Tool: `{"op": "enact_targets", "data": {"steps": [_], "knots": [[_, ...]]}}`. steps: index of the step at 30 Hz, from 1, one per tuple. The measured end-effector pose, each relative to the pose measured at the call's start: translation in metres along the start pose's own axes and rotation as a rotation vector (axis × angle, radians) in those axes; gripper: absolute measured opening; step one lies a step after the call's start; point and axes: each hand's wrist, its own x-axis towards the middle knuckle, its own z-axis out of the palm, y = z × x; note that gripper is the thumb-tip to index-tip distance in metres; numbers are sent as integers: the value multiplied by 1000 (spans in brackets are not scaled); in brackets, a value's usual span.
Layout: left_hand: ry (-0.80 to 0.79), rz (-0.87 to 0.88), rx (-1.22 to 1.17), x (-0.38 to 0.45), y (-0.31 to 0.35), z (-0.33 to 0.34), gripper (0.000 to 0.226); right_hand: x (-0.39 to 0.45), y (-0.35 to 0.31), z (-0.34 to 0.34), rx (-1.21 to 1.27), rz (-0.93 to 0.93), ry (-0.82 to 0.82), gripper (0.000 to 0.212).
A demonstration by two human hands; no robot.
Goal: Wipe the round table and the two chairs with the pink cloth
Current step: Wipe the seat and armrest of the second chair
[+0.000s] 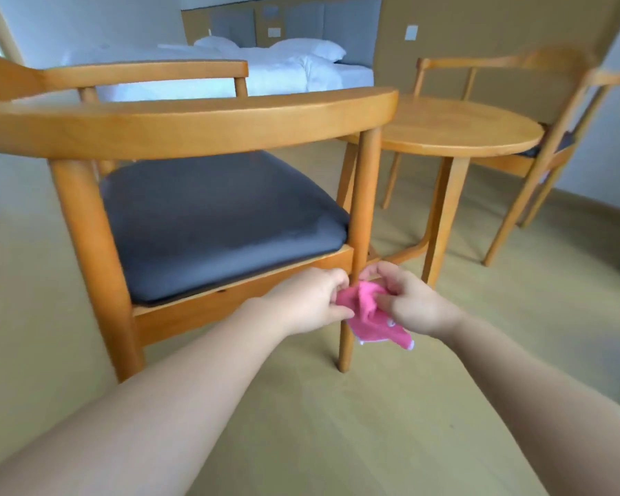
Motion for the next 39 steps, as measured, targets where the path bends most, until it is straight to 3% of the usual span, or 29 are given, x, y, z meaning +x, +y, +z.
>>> {"op": "enact_targets", "data": {"steps": [2,4,8,14,19,23,27,36,39], "knots": [[-11,29,-72,27,23,0,36,-11,1,-25,124,86,79,24],[-19,74,-127,52,51,-9,20,-21,-9,-56,189,153,153,20],[-88,105,-138,85,115,-69,22,-41,-70,-129,206,280,263,20],[-127,129,-168,116,195,-260,28,-47,-249,-255,149,324,351,22],[-112,111,-184,106,213,-440,36,-35,-404,-323,154,250,368,29],[-82,100,-185,73,193,-567,36,-13,-516,-330,87,213,348,54],[-22,71,-191,43,150,-640,38,20,-579,-305,13,173,367,61],[26,24,-161,24,61,-682,38,96,-624,-240,56,23,332,38],[11,-10,-206,36,40,-688,38,130,-625,-243,114,22,316,43]]}}
